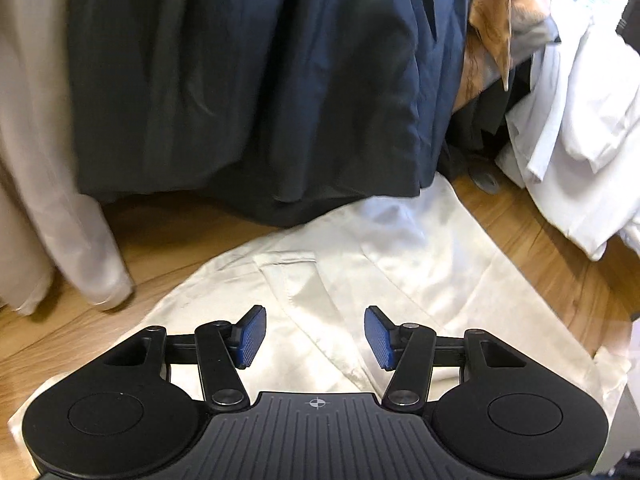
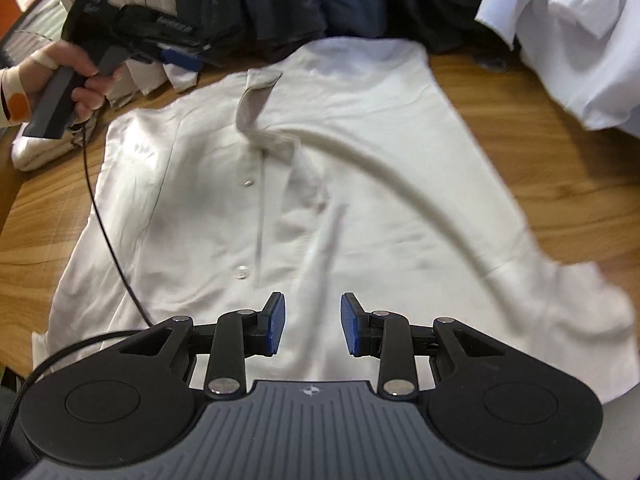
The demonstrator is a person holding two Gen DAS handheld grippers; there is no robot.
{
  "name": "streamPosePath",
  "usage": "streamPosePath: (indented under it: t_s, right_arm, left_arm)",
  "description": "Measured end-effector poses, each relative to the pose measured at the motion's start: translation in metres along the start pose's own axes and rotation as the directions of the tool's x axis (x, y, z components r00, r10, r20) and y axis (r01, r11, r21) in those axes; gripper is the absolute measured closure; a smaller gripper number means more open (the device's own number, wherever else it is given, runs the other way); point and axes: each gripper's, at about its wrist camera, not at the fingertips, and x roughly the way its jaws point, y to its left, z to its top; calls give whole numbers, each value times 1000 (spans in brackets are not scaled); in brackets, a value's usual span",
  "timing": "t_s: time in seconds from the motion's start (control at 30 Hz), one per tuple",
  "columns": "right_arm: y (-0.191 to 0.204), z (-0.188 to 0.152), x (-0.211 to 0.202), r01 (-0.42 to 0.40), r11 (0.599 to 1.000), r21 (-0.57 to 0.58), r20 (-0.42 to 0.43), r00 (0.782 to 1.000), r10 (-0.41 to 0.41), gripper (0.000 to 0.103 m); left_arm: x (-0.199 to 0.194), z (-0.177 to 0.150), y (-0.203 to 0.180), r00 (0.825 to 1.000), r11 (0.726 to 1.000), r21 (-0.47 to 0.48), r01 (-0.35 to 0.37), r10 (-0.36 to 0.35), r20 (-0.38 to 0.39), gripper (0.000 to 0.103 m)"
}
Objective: Fold clothes
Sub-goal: 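Pinch the placket hem with the right gripper while the left gripper pinches the collar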
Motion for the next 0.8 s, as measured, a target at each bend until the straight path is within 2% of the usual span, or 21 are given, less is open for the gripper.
streamPosePath:
  t_s: [0.1,0.23,0.33,0.43,0.57,0.63,0.8]
  right_arm:
    - [22,-2,20,34,999,4,-9,999,-33,68]
    - [48,-7,34,106,993,-49,-25,994,-107,68]
    - [54,-12,39,121,991,-58,-47,991,-123,68]
    - [60,-18,44,137,988,-75,-62,988,-142,75]
    - [63,-21,43,182,980,-78,-53,981,-187,87]
    - [63,-20,43,188,980,-64,-53,980,-192,95]
    - [61,-21,39,191,981,-44,-55,980,-194,100]
  left_arm:
    - [9,1,-4,1000,1000,26,-2,2,14,45]
    - [19,4,-6,999,999,14,-48,48,17,44]
    - [27,4,-5,999,999,19,-51,51,6,40]
    - [36,2,-2,997,997,20,-69,69,-30,40]
    - [41,0,-1,999,999,0,-39,39,-23,39]
    - [41,-2,-8,999,998,41,-41,41,-10,37]
    - [44,-9,-24,997,987,140,-75,76,-2,38]
